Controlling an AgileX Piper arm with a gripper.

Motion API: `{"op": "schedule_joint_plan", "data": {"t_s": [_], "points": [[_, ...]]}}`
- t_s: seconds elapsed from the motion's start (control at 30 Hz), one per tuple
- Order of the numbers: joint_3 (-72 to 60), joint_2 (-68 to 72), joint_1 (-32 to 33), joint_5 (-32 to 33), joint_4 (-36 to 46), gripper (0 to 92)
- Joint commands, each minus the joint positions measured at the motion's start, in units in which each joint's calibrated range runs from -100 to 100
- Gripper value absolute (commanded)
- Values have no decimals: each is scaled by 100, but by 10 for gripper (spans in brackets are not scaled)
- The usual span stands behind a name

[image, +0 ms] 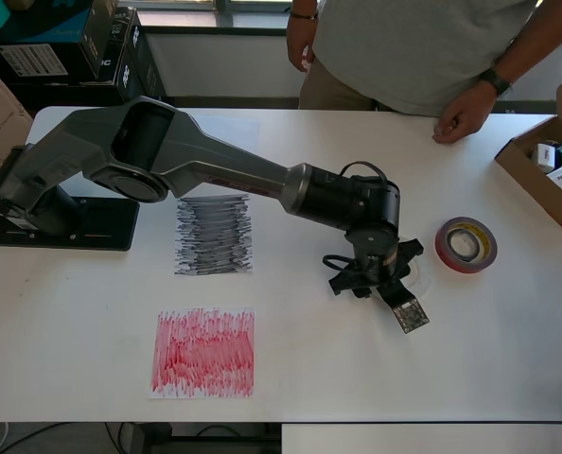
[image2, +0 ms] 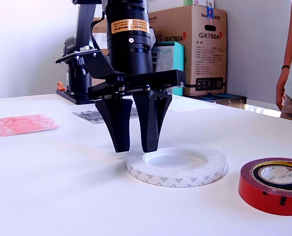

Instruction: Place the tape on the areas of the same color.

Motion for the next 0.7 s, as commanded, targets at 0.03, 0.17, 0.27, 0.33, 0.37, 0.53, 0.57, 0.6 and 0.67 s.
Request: {"op": "schedule_joint_plan", "data": {"t_s": [0.03, 0.17, 0.27, 0.33, 0.37, 0.53, 0.57, 0.6, 0.67], "points": [[85, -15, 27, -44, 51, 538], [112, -15, 35, -93, 43, 538], [112, 41, 35, -150, 43, 538], [112, 79, 35, -158, 43, 537], [112, 88, 35, -158, 43, 537], [121, 88, 35, -240, 51, 483], [121, 88, 43, -306, 51, 451], [121, 88, 59, -330, 51, 415], [121, 88, 82, -338, 51, 340]]}}
